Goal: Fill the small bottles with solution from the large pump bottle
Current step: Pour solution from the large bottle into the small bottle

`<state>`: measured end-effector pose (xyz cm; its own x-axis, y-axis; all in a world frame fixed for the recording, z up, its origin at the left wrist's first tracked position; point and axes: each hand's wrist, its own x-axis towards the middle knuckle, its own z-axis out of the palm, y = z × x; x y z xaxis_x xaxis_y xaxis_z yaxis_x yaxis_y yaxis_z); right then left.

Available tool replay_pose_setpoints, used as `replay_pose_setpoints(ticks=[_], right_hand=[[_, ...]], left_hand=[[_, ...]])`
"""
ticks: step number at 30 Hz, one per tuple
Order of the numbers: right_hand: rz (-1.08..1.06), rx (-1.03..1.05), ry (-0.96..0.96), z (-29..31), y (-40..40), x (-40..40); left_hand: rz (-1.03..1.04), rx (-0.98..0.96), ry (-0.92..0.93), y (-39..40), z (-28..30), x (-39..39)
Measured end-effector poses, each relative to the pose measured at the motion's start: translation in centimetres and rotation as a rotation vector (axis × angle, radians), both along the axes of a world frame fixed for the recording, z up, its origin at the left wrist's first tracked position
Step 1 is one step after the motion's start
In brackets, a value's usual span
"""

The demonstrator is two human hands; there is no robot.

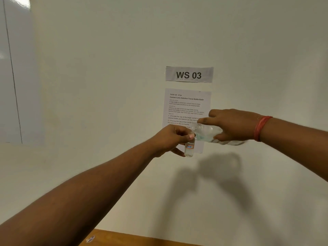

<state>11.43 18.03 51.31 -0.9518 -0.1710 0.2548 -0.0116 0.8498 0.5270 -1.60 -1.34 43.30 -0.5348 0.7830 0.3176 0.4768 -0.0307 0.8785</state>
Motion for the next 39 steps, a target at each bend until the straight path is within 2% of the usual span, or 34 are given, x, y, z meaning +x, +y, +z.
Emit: replay_pose_setpoints(ticks=[7,18,26,33,39], right_hand=[[0.046,-0.370,0.035,-4.8,1.7,1.0],[0.009,-0.935,0.177,-16.6,3.5,0.9],[-0.087,-1.256,0.121,-28.4,2.5,0.3],[-0.182,-1.377,0.019,-38.2,0.1,0.7],[-0.241,-1.513,-0.158,-46.2,-2.2,1.4]], left_hand=[[-0.005,0.035,-0.008,0.5,-2.4,0.8],[0.020,0.008,-0.126,0.4,-9.6,2.1],[0.070,-0.041,-0.238,-0.7,-19.2,2.7],[0.160,-0.136,-0.212,-2.5,-29.8,4.1],[0.160,-0.290,-0.248,-4.2,-38.6,6.1]])
